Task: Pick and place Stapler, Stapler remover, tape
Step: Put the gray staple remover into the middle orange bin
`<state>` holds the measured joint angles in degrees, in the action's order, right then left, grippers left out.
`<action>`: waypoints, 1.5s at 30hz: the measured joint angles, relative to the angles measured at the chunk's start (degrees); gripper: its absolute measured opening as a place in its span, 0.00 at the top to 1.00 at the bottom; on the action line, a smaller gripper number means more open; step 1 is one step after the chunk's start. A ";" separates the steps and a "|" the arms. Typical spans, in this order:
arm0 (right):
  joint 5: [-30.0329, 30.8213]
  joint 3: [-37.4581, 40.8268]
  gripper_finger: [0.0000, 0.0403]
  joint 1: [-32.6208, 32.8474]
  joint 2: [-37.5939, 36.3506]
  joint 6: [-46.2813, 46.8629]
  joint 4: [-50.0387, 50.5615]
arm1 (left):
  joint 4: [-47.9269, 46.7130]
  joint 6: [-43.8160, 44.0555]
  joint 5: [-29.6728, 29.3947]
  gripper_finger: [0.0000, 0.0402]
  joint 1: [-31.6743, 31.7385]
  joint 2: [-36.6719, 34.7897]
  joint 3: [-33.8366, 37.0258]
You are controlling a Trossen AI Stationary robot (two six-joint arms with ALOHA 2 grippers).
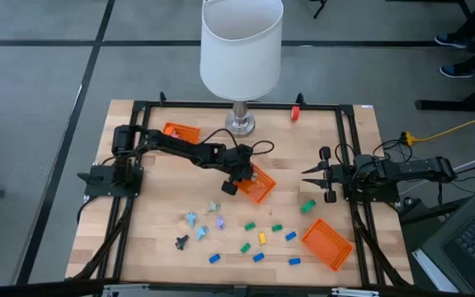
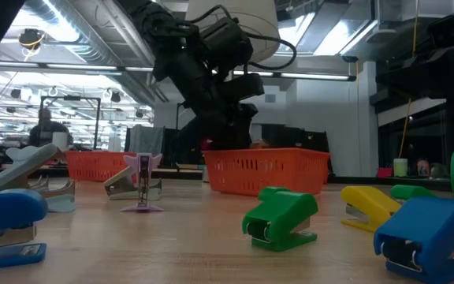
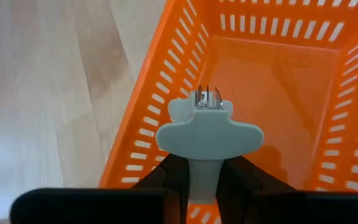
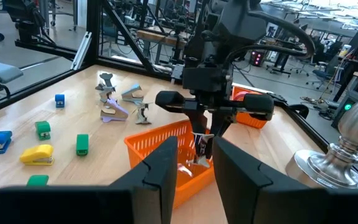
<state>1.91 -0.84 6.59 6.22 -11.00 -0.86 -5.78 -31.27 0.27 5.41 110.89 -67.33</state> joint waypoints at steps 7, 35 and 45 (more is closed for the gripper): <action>0.00 0.00 0.74 0.00 0.02 -0.02 0.00 | 0.02 1.22 3.42 0.86 0.00 0.00 0.02; 0.00 0.01 0.74 0.02 0.01 -0.01 0.00 | 0.51 9.53 0.87 0.83 0.11 2.08 -3.19; 0.00 0.00 0.74 0.00 0.00 -0.02 0.00 | -2.04 9.73 0.85 0.76 0.11 2.50 -3.39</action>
<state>1.91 -0.84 6.59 6.22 -11.02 -0.86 -7.82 -21.54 1.13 5.52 113.39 -70.72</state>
